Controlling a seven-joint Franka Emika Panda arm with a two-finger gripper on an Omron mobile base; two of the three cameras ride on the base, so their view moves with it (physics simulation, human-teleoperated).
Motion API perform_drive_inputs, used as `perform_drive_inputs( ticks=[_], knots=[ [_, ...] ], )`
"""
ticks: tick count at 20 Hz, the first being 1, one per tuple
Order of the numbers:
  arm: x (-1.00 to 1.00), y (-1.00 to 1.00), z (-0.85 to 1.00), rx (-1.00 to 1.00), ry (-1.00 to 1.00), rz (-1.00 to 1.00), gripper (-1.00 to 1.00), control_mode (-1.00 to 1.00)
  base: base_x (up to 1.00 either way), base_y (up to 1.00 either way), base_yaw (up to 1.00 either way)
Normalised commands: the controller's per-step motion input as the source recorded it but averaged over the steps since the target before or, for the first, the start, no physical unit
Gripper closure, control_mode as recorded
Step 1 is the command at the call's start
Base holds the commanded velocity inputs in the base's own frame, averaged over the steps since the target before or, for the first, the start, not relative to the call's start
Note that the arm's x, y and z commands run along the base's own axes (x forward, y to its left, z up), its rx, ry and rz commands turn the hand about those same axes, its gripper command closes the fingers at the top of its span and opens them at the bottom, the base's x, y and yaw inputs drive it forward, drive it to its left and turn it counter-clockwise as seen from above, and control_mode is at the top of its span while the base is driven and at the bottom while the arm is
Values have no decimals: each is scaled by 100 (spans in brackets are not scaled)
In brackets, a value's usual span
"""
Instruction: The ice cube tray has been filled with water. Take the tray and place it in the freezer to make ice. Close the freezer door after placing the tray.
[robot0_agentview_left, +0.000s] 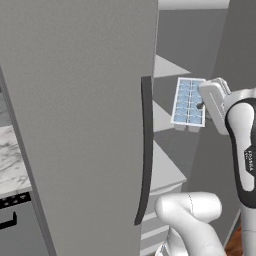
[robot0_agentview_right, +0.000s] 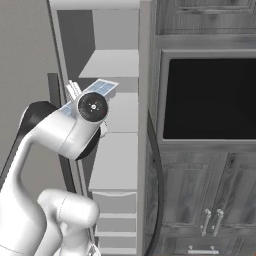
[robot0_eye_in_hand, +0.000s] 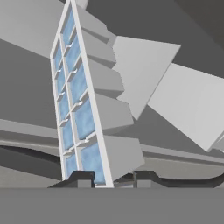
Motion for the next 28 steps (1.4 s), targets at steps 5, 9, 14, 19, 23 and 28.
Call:
perform_drive_inputs(
  ticks=[5,9,14,19,23,28],
  knots=[
    [13,0,7,0,-1,0,100,-100,0,0,0],
    [3,0,10,0,0,0,100,-100,0,0,0],
    [11,0,0,0,0,0,100,-100,0,0,0],
    [6,0,-6,0,0,0,100,-100,0,0,0],
    [3,-1,-16,0,0,0,100,-100,0,0,0],
    [0,-4,-17,0,0,0,100,-100,0,0,0]
  ],
)
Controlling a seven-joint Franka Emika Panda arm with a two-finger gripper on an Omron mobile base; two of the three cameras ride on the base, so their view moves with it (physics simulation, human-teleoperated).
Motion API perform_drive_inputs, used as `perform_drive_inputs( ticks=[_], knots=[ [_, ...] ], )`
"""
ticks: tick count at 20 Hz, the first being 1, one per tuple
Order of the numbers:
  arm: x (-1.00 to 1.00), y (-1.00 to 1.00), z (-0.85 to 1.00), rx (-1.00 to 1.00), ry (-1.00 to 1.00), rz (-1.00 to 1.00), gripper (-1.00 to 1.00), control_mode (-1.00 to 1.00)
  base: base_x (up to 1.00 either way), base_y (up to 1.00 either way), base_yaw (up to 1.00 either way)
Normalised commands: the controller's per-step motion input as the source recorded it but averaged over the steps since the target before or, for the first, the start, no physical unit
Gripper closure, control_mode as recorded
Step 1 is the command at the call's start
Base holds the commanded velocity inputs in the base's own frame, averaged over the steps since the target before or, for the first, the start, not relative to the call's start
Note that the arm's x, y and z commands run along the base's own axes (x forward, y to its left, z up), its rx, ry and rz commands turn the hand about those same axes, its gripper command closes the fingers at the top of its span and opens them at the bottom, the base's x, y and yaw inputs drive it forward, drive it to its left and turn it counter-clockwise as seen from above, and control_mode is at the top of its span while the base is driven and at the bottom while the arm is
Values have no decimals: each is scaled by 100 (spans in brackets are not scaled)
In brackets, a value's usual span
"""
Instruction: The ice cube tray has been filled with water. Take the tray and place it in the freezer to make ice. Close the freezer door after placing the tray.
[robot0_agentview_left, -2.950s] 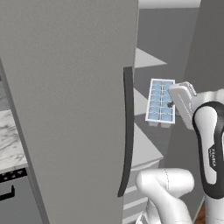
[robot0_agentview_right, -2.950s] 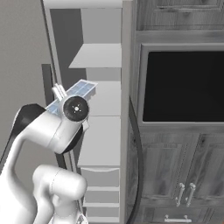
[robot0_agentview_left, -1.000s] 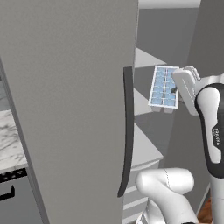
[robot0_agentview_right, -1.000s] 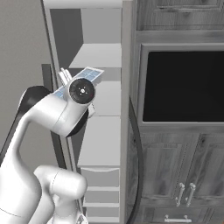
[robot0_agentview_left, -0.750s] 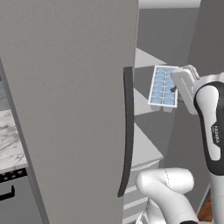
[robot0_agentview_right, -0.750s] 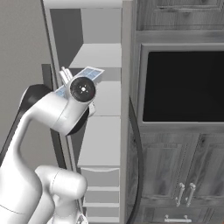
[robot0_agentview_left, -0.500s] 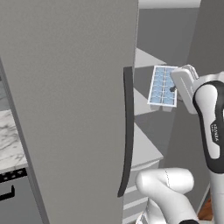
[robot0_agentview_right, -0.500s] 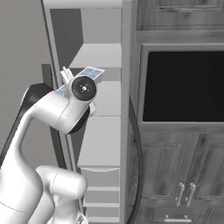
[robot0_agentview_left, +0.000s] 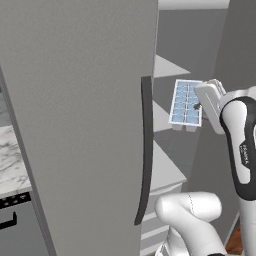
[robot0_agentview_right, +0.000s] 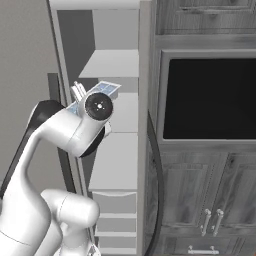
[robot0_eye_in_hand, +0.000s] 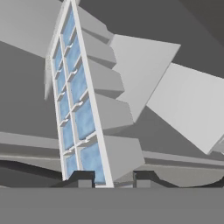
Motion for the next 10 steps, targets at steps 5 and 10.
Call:
perform_drive_inputs(
  ticks=[5,10],
  knots=[
    [0,0,-22,0,0,0,100,-100,0,0,0],
    [6,0,-15,0,0,0,100,-100,0,0,0]
  ],
)
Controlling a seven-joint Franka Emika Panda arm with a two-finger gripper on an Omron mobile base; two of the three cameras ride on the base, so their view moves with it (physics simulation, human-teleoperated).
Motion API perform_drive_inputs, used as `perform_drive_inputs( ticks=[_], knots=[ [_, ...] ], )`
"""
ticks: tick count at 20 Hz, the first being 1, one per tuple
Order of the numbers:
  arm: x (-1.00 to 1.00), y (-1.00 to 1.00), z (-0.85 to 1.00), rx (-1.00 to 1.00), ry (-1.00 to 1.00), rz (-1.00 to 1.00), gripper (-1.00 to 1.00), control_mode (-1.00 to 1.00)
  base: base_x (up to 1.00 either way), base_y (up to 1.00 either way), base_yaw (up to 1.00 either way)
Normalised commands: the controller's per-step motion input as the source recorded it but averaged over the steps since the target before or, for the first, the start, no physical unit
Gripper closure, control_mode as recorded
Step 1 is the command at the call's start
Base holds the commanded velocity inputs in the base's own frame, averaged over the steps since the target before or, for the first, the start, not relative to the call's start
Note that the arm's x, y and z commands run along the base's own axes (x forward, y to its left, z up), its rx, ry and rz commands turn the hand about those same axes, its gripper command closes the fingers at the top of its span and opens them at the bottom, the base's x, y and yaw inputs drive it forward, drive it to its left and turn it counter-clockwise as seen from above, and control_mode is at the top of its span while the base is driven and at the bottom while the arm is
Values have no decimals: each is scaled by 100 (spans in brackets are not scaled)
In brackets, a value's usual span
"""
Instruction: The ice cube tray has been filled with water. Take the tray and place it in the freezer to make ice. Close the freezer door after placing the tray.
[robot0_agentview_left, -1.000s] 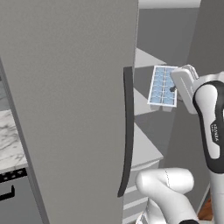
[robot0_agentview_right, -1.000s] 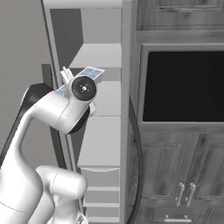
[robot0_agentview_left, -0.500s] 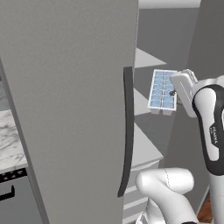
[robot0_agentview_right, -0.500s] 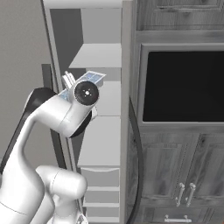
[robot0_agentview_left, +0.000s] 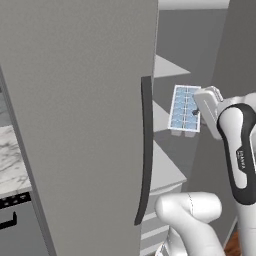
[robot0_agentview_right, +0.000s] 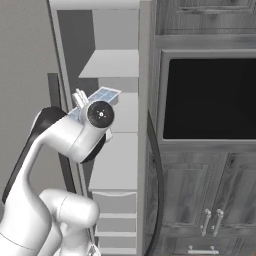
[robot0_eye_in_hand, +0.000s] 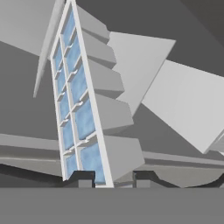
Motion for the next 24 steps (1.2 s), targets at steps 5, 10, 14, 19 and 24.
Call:
perform_drive_inputs(
  ticks=[5,10,14,19,24],
  knots=[
    [10,-2,-11,0,0,0,100,-100,0,0,0],
    [7,-12,-9,0,0,0,100,-100,0,0,0],
    [12,-12,-8,0,0,0,100,-100,0,0,0],
    [20,-1,-8,0,0,0,100,-100,0,0,0],
    [30,0,-4,0,0,-1,100,-100,0,0,0]
  ],
)
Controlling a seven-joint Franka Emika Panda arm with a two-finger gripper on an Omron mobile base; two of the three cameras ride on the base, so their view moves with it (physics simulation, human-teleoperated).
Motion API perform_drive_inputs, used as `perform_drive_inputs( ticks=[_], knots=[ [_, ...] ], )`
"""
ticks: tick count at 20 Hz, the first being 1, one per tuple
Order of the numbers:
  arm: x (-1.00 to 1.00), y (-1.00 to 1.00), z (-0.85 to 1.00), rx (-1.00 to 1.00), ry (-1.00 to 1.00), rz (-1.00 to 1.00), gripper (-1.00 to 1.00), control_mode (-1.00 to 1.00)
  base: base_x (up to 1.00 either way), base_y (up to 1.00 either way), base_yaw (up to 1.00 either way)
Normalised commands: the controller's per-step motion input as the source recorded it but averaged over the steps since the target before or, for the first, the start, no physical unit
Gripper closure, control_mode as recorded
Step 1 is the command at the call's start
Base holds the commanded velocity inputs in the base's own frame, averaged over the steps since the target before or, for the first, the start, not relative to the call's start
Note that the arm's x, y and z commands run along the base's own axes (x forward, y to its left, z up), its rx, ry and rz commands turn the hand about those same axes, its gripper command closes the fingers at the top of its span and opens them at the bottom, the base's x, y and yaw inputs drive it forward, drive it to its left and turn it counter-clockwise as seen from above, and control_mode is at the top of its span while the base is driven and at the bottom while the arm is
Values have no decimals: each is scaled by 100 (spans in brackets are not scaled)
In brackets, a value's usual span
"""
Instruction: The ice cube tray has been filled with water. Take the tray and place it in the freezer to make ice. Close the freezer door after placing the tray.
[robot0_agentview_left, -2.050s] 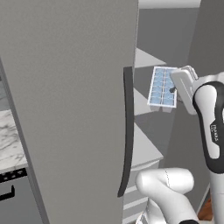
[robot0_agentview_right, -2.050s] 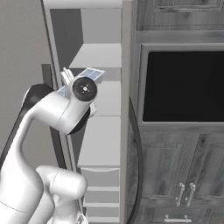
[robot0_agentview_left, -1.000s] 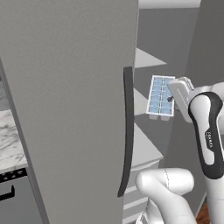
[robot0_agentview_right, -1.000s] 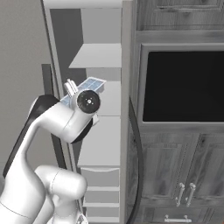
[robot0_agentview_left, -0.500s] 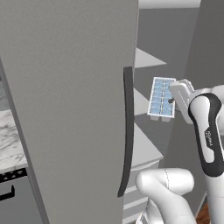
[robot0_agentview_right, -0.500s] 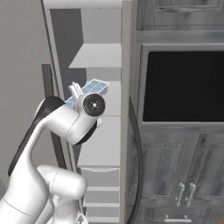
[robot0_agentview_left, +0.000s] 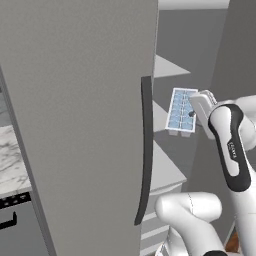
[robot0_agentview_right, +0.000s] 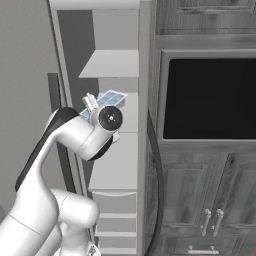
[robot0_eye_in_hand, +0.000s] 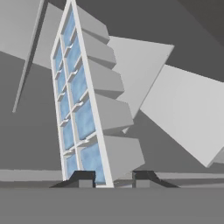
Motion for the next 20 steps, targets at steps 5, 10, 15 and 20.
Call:
perform_drive_inputs(
  ticks=[5,10,15,20],
  knots=[
    [28,0,-1,0,0,-2,100,-100,0,0,0],
    [21,0,-1,0,0,-1,100,-100,0,0,0],
    [13,0,-5,0,0,0,100,-100,0,0,0],
    [8,0,-7,0,0,0,100,-100,0,0,0]
  ],
)
